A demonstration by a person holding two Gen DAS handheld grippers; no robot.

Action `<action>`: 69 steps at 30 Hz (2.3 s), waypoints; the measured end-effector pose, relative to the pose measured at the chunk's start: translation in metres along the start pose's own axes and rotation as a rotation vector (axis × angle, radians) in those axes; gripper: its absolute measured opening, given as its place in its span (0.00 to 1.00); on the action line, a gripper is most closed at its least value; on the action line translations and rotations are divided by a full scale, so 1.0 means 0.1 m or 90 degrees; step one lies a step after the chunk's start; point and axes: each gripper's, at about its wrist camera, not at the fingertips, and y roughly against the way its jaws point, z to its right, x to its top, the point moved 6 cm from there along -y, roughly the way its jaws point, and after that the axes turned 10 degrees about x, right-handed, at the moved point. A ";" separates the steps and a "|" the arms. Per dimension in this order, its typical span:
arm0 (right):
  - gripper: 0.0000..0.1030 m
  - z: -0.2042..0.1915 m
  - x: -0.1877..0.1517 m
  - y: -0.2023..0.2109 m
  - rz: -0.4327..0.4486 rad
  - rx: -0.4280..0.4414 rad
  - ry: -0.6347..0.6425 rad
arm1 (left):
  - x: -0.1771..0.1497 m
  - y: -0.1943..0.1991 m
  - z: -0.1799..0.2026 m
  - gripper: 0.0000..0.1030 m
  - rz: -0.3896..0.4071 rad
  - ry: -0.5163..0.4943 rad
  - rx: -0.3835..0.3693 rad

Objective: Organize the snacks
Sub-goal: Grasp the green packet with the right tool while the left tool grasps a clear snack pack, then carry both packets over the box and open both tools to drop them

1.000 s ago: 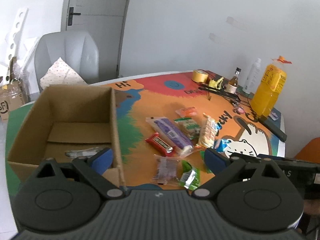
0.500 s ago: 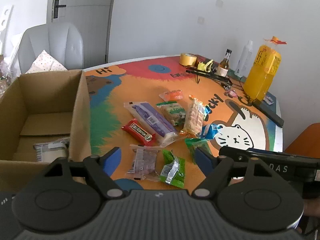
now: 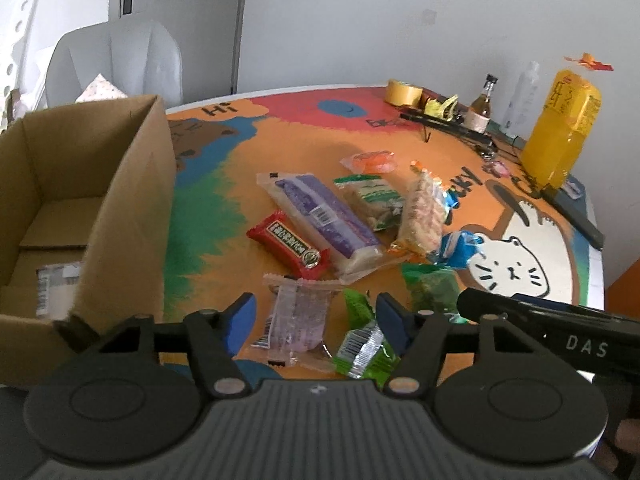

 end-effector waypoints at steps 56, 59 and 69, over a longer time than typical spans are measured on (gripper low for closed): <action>0.28 -0.59 0.16 0.05 0.025 0.047 0.075 | 0.20 0.58 -0.20 0.26 0.084 0.051 -0.019; 0.28 -0.69 0.21 0.05 0.032 0.056 0.084 | 0.26 0.67 -0.28 0.26 0.099 0.057 -0.013; 0.28 -1.02 0.33 0.01 0.049 0.083 0.106 | 0.42 0.83 -0.59 0.26 0.130 0.078 0.010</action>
